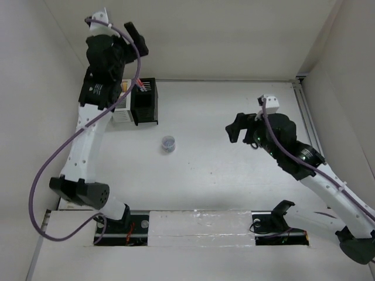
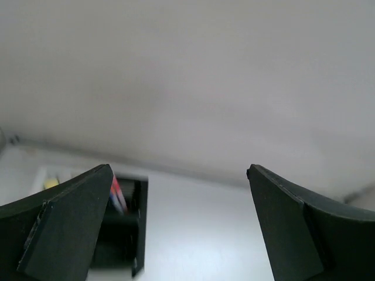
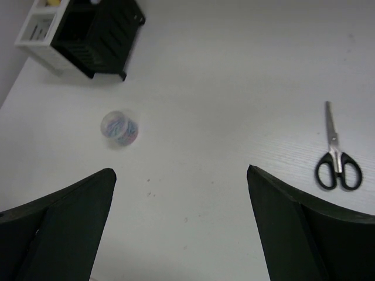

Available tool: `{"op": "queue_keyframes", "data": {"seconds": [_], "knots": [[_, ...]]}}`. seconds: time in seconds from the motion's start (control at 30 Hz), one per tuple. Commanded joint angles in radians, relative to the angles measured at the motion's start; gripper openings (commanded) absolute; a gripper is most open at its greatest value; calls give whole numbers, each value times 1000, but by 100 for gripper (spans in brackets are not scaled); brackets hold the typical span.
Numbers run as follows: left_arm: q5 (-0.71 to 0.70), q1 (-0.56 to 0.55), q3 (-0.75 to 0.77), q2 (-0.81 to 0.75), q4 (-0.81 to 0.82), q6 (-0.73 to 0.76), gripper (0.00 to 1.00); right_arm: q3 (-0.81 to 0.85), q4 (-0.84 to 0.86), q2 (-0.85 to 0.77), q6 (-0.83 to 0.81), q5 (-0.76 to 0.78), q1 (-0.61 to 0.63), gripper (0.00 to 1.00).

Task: Sort the stationery into containers
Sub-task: Pick up the stationery from the center of the board.

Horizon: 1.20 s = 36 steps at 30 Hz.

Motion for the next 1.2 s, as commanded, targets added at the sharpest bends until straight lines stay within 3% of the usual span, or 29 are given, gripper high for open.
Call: {"op": "queue_keyframes", "data": {"seconds": [0.0, 0.03, 0.1, 0.17, 0.2, 0.3, 0.53, 0.73, 1.17], "knots": [[220, 12, -283, -95, -114, -207, 100, 103, -168, -47, 61, 272, 7, 100], [283, 3, -449, -144, -56, -226, 100, 115, -183, -69, 61, 291, 7, 100], [241, -41, -553, -158, -55, -246, 100, 115, -214, -93, 46, 306, 7, 100], [124, -183, -627, -169, -89, -228, 100, 115, -214, -128, 34, 284, 7, 100], [23, -232, -636, -155, -99, -228, 100, 115, -214, -138, 23, 267, 7, 100], [-89, -338, -649, -110, -167, -261, 100, 106, -214, -158, 12, 195, 7, 100], [-168, -338, -803, -77, -195, -344, 100, 58, -189, -192, -20, 89, 7, 100], [-153, -338, -909, -29, -135, -353, 100, 58, -166, -173, -42, 40, 7, 100], [-121, -338, -962, 95, -37, -334, 100, 49, -146, -173, -60, 9, 7, 100]]}}
